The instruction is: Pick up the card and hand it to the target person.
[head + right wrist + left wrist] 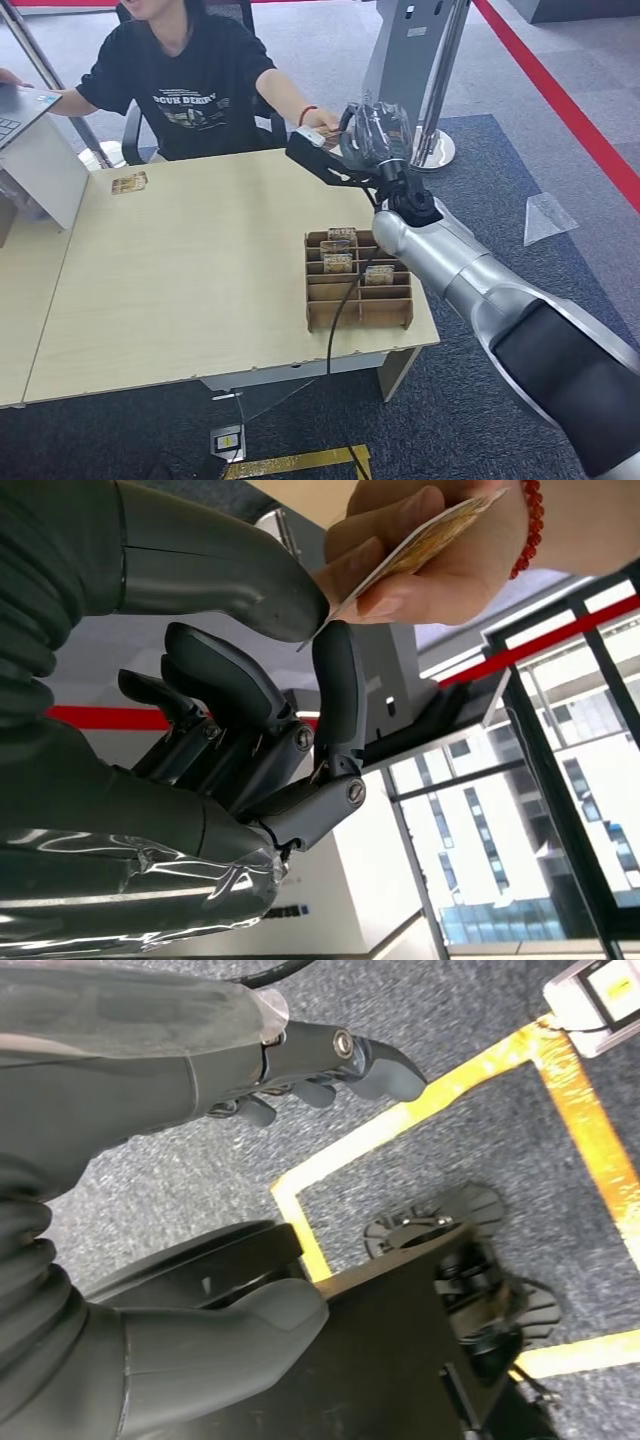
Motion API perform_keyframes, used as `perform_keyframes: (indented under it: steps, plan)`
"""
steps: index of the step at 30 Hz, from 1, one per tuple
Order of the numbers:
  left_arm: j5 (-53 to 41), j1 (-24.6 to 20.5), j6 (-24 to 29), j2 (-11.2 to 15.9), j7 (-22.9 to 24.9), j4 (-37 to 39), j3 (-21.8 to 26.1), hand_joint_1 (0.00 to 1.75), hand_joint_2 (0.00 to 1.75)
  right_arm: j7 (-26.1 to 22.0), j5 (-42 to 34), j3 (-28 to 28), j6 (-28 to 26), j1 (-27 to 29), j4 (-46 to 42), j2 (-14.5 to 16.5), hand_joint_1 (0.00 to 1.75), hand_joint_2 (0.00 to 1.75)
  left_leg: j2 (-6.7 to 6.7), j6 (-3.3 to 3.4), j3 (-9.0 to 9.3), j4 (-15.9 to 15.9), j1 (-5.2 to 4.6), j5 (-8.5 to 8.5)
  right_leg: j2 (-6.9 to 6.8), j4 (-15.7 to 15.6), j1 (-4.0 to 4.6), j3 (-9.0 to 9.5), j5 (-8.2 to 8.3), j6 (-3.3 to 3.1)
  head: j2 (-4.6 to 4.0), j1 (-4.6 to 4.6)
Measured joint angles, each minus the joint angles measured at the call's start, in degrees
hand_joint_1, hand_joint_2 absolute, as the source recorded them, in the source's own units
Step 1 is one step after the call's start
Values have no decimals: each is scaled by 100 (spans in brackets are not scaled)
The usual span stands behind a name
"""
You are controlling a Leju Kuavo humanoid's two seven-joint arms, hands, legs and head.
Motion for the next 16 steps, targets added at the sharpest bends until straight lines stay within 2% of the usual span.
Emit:
perform_keyframes:
  steps: [1, 4, 5, 11, 16]
  plan:
    - [0, 21, 0, -1, 10, 1, 0, 0, 175, 13, 41, 35, 75, 9, 114, 52, 136, 175, 0, 0, 0, 0, -1, 0, 0, 0, -1, 0, 0, 0, 0, 0]
    - [0, 66, 0, -3, 44, 1, -1, 0, 175, 33, 83, 106, 257, 15, 399, 157, 5, 175, -1, 0, 0, 1, -2, 0, -2, -1, -3, -1, 0, 0, 0, -1]
    - [-1, 75, -1, -3, 49, 0, -2, 0, 175, 26, 79, 116, 271, 14, 464, 173, 0, 175, -1, 0, 0, 2, -3, 0, -2, -1, -3, -1, 0, 0, 0, -1]
    - [-17, 81, -79, 14, -3, 1, -4, 0, 175, 1, 61, 108, 178, -66, 589, 150, 0, 175, 9, 0, 4, 4, -4, 0, 9, -2, -6, -5, 2, 0, 0, -1]
    - [52, 84, -101, 43, -47, 2, -4, 0, 175, 159, -84, -11, 566, -261, 154, -149, 0, 175, 9, 1, 6, 9, -5, 0, 11, -1, -6, -6, 6, 1, 0, 0]
